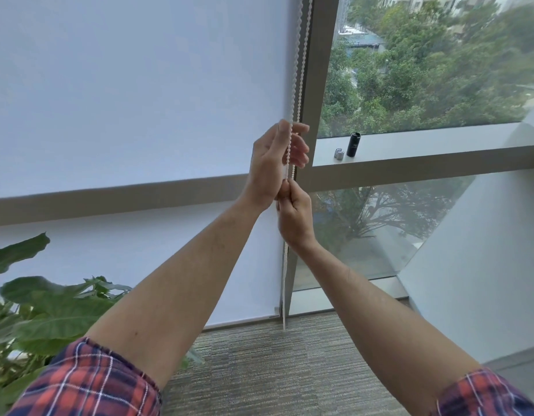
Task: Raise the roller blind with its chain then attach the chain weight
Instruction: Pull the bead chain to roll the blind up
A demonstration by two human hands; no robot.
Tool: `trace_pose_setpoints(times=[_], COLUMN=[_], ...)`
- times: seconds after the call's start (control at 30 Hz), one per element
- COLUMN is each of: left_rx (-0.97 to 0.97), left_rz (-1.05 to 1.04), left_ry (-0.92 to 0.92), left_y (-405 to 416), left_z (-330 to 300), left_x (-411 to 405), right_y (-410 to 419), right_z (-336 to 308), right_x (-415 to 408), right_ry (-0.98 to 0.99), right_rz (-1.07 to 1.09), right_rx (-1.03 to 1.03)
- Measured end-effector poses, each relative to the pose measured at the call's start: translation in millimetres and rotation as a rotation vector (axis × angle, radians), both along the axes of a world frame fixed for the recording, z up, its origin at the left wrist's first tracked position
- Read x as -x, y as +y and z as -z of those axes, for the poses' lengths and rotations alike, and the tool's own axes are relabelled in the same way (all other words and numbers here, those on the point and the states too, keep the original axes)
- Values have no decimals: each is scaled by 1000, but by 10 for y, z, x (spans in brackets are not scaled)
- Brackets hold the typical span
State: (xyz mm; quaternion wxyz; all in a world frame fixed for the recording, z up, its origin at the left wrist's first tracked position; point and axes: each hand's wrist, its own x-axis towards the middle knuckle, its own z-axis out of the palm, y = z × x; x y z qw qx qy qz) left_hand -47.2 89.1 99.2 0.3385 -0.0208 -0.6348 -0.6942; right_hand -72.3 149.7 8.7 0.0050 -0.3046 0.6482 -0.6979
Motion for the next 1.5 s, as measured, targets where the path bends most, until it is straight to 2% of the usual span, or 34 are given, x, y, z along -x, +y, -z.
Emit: trace_pose_setpoints(times=[0.17,0.27,0.47,0.6,0.7,0.77,0.83,0.9,0.97,1.03,1.2,1.5], left_rx=[-39,-10,18,-9,-3,-12,-18,-28,-43,-52,-52,99], left_rz=[21,-60,-109,-167,-200,-189,-171,-142,-112,-101,-99,-2], left_ry=[19,-23,-168,-260,-285,-294,-318,-336,-349,-361,-409,-455], left_y=[120,186,262,281,244,260,327,424,508,545,565,499], left_z=[-32,37,596,977,1104,1144,1179,1250,1327,1399,1514,1669], left_x=[-11,-37,-191,-315,-373,-372,-374,-380,-400,-429,-482,-613], right_y=[23,54,240,390,522,555,516,434,374,325,176,281], right_z=[27,115,692,933,768,475,44,-407,-781,-993,-953,-579], right_x=[-22,-53,-203,-247,-54,106,188,207,178,122,-105,-199], right_ry=[8,23,-44,-127,-164,-217,-271,-313,-286,-244,-161,-14], right_rz=[7,14,-34,-198,-375,-329,-274,-356,-454,-441,-160,-18], right_rx=[15,4,-138,-335,-476,-370,-137,104,259,296,302,199])
